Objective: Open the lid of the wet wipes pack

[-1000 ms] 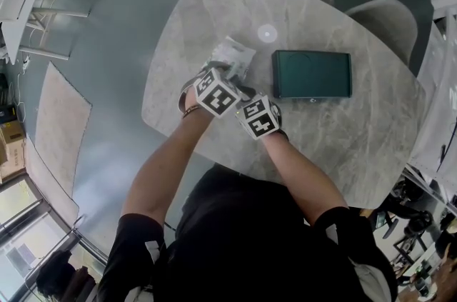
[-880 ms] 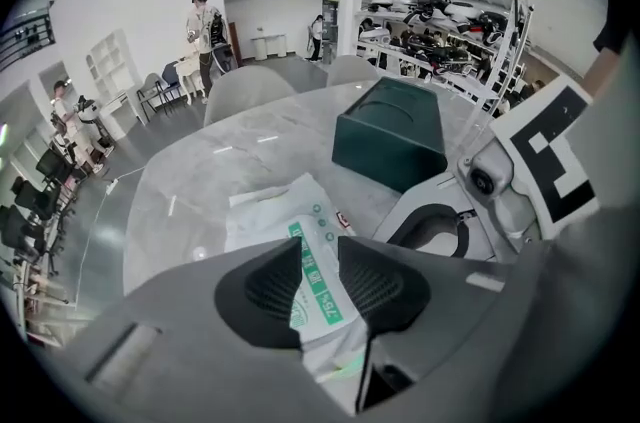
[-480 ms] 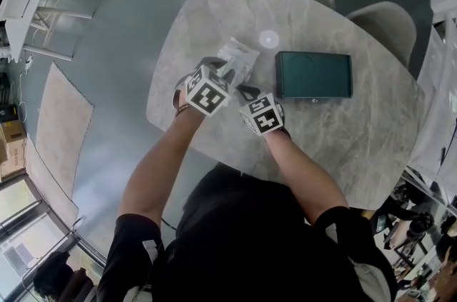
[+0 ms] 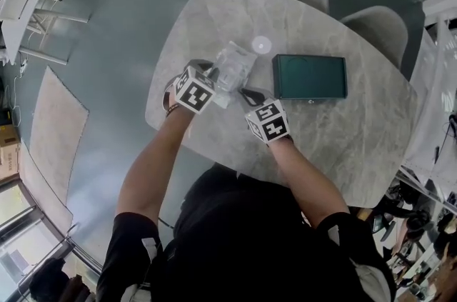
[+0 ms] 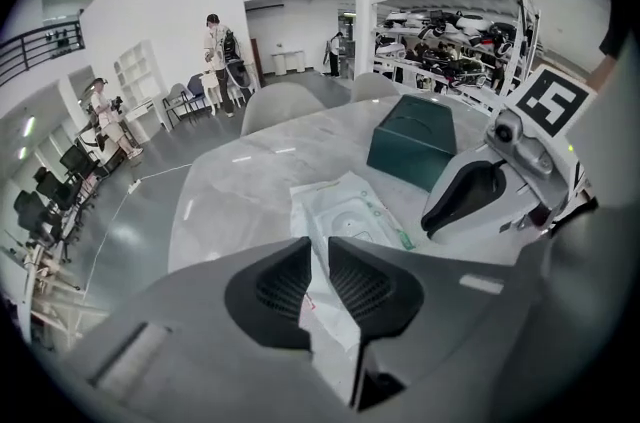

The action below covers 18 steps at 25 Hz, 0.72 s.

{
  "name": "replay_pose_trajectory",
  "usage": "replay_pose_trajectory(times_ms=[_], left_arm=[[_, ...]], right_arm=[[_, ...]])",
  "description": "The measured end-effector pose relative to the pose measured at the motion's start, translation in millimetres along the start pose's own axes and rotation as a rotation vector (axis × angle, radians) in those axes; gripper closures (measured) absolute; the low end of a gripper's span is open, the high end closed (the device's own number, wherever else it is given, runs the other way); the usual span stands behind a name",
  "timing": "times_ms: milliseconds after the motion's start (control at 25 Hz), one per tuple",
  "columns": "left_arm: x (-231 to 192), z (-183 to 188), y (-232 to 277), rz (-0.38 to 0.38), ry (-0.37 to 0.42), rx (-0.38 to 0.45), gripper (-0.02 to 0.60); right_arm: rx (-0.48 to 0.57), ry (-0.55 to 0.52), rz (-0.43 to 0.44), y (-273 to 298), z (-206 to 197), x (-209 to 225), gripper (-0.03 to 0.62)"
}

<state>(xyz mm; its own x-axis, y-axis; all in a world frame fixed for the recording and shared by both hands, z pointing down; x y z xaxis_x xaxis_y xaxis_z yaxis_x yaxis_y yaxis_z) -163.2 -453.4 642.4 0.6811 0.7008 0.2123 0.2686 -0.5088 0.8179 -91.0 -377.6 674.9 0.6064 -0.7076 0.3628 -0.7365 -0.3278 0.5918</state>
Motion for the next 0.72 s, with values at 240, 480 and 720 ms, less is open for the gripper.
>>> replay_pose_trajectory(times_ms=[240,480,720], left_arm=[[-18,-14,5,0.000,-0.053,0.007,0.512],[-30,-25,13,-0.016,-0.089,0.022,0.488],[-40,-35,22,-0.019,-0.132,0.039,0.466]], right_arm=[[0.023,-0.009,-0.032,-21,10,-8,0.560],[0.022,-0.023,-0.076,-40,16,-17,0.560],[0.015,-0.002,-0.124,-58,13,-26,0.560]])
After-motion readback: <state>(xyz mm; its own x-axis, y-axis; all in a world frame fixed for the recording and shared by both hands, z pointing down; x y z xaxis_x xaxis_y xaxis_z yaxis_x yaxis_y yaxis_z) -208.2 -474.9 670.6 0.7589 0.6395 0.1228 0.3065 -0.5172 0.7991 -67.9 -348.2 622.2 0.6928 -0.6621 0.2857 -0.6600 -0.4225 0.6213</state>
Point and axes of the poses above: the fingertips, and each gripper's own axes: y forward along the fingers, x to its right, z out of its top, the point moved 1 cm from there along -y, backward along the fingers, and after that the axes turned 9 degrees about z, right-handed, at the moved point
